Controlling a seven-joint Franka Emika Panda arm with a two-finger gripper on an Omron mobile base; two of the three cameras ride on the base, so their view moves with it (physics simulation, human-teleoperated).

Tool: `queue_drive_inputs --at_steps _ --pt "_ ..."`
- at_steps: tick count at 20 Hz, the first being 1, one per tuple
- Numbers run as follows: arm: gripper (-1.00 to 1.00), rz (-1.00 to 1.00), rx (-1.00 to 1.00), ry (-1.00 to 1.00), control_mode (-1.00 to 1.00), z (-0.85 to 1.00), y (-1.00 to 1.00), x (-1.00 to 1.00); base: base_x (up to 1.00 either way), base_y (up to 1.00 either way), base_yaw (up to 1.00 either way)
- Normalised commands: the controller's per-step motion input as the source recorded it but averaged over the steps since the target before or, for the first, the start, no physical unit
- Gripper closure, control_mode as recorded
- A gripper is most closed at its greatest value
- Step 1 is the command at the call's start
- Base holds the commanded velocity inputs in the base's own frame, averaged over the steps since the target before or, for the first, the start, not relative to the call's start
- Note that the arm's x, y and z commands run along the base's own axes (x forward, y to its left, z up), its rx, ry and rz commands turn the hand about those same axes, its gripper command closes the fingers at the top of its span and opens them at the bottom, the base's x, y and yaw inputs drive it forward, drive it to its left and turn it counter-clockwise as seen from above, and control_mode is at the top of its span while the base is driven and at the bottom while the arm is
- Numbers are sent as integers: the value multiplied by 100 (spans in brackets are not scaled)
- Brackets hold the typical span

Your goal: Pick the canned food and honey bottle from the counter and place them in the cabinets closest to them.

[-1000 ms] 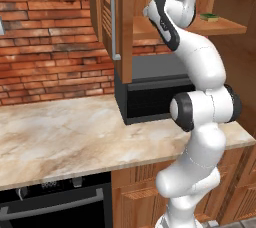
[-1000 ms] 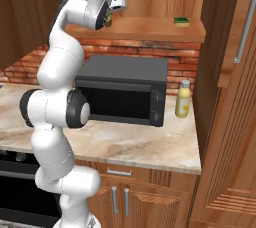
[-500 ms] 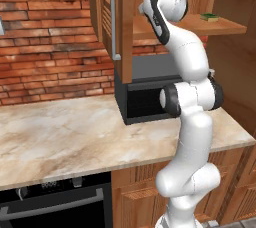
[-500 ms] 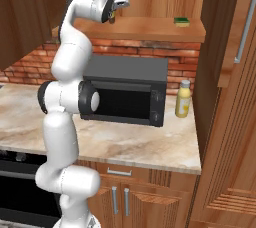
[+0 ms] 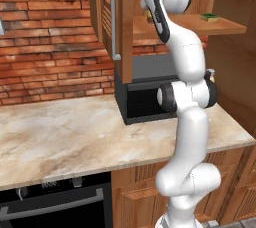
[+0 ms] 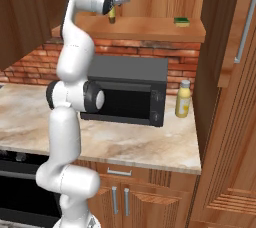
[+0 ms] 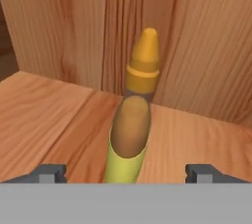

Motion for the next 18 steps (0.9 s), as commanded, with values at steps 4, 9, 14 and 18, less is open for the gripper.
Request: queue_drive_inputs --at_steps 4,9,14,18 --pt "-100 2 0 0 -100 3 -16 -75 0 0 0" --pt "-100 6 -3 -5 -100 -9 -13 -99 0 0 0" --pt "-100 5 -5 -9 -100 -35 -9 -100 0 0 0" --pt "-100 4 -6 -8 -100 -44 -7 -100 0 0 0"
